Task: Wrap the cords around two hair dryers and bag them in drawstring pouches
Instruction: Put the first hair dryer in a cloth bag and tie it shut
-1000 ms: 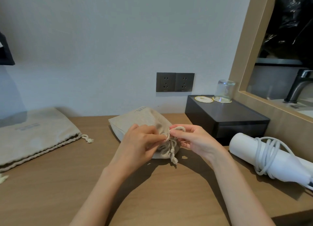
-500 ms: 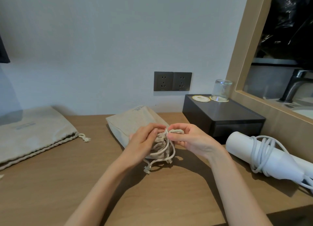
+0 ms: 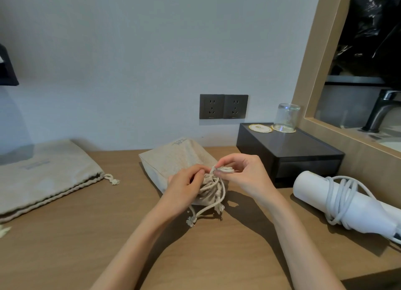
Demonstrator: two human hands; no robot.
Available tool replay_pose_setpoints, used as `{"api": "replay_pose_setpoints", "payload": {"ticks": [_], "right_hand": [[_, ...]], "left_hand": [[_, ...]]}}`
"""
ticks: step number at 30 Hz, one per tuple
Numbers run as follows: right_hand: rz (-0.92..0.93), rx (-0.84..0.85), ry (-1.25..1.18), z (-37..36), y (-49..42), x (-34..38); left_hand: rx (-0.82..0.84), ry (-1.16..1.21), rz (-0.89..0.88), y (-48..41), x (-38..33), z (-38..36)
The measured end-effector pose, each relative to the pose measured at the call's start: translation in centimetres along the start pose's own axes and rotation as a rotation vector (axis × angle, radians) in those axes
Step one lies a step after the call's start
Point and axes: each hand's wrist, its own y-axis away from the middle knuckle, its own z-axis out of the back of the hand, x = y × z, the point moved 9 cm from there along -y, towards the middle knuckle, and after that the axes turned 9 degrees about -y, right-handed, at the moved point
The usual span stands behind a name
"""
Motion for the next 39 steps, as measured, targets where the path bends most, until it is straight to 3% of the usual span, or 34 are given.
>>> {"api": "replay_pose_setpoints", "payload": {"ticks": [8, 19, 29, 36, 39], "right_hand": [[-0.085, 0.134, -0.117, -0.6, 0.4, 0.1], [0.023, -0.08, 0.025, -0.4, 0.1, 0.0], [-0.007, -0.03, -0.041, -1.0, 0.3, 0.0], [-0.078, 0.014, -0.101, -1.2, 0.2, -0.4], [-0.086, -0.014, -0.1, -0.7, 0.1, -0.7]], "left_hand": [[0.022, 0.105, -0.022, 0.4, -0.6, 0.4], [-0.046, 0.124, 0.002, 0.5, -0.6, 1.0], [0.089, 0.176, 0.095, -0.4, 0.8, 0.8], [0.221, 0.148, -0.058, -0.8, 0.4, 0.3], [0.2, 0.118, -0.098, -0.9, 0.1, 0.3]]}}
